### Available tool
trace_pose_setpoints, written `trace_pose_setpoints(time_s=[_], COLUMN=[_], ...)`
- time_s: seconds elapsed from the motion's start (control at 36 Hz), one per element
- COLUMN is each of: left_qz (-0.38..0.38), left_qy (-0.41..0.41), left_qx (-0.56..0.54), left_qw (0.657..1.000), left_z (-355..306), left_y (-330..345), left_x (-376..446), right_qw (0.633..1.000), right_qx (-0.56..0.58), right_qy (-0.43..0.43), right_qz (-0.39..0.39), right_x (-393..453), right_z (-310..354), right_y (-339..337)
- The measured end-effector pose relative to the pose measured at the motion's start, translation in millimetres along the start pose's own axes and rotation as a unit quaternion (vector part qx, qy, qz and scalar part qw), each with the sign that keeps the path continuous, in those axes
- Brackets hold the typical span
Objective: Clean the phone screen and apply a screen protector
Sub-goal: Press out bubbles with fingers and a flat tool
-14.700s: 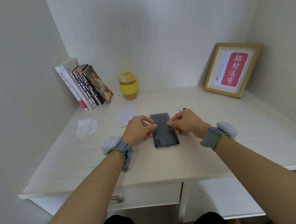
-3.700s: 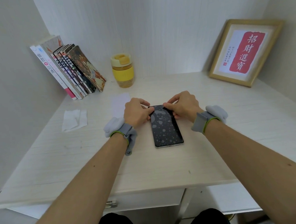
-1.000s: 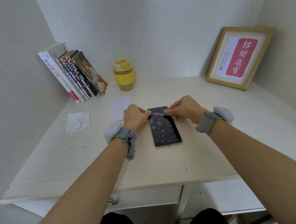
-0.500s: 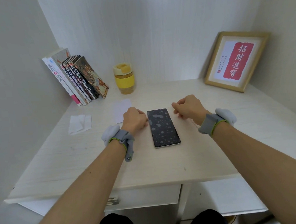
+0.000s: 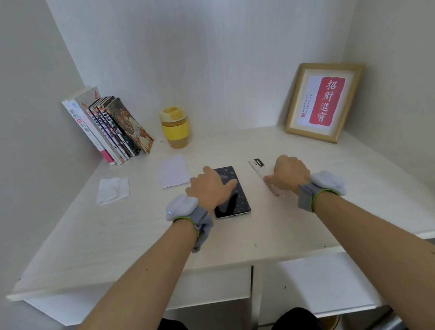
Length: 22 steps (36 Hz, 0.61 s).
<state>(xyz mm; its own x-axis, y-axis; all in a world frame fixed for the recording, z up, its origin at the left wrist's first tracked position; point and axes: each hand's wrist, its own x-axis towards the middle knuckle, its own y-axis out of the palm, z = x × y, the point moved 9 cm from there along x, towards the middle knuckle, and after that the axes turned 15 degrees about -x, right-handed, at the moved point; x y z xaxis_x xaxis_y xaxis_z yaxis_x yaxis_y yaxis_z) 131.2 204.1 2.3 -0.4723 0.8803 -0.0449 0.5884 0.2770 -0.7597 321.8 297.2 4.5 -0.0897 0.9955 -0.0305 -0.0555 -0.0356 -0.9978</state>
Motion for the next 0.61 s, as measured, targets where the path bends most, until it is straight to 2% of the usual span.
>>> trace_pose_setpoints(time_s=[0.14, 0.39, 0.47, 0.61], left_qz=[-0.023, -0.058, -0.061, -0.071], left_qy=[-0.004, -0.044, -0.051, -0.049], left_qx=[0.046, 0.076, 0.063, 0.046], left_qw=[0.999, 0.994, 0.995, 0.995], left_z=[-5.7, -7.0, -7.8, -6.9], left_y=[12.1, 27.8, 27.6, 25.8], left_x=[-7.4, -8.2, -7.5, -3.7], right_qw=[1.000, 0.997, 0.988, 0.948], right_qx=[-0.006, -0.043, -0.107, -0.237], right_qy=[0.003, -0.053, -0.100, -0.172], right_qz=[-0.008, -0.023, -0.052, -0.127], right_x=[-2.0, 0.7, 0.4, -10.1], right_z=[11.9, 31.3, 40.9, 61.1], right_y=[-3.4, 0.4, -3.4, -8.4])
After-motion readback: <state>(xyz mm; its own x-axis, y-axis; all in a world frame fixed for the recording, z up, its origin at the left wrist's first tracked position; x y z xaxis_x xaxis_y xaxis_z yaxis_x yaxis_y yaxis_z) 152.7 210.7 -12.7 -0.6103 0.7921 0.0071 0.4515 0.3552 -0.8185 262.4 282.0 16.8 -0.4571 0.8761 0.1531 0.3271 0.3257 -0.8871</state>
